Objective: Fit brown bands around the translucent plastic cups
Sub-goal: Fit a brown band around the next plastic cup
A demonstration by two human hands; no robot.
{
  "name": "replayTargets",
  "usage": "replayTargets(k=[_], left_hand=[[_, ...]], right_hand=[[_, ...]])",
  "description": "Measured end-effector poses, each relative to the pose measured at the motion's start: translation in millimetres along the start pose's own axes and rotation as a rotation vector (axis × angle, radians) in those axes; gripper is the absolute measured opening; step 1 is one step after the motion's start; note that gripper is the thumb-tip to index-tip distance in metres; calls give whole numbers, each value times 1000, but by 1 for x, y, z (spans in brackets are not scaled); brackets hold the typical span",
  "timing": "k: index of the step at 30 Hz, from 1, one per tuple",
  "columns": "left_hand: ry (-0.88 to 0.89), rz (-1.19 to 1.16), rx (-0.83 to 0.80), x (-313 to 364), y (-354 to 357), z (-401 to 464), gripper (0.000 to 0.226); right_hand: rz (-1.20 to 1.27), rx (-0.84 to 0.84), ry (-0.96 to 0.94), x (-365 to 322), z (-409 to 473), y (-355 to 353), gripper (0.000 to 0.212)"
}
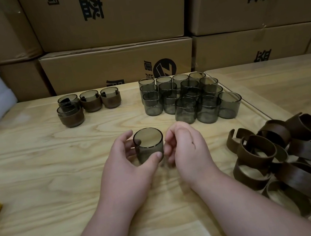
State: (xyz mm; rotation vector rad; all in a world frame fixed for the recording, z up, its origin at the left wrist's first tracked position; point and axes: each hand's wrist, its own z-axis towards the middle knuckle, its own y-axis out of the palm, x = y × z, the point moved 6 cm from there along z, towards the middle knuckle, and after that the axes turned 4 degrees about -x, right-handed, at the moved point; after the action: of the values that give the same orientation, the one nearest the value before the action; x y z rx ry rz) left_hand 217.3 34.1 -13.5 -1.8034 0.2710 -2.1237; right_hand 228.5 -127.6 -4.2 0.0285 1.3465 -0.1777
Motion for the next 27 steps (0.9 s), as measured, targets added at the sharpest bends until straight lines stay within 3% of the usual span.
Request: replayTargets(k=[6,12,20,27], left_hand=[[85,-71,24,9,-3,-3,66],[109,-137,26,12,-4,-5,66],[118,-131,15,16,-3,-7,68],[144,-139,19,13,-2,-4,75]], right_hand=[[-12,91,2,-1,2,-5,35],[29,-154,19,-4,-1,13,26],[63,-168,35,-6,-1,13,20],[269,-182,22,-11,-3,13,27]])
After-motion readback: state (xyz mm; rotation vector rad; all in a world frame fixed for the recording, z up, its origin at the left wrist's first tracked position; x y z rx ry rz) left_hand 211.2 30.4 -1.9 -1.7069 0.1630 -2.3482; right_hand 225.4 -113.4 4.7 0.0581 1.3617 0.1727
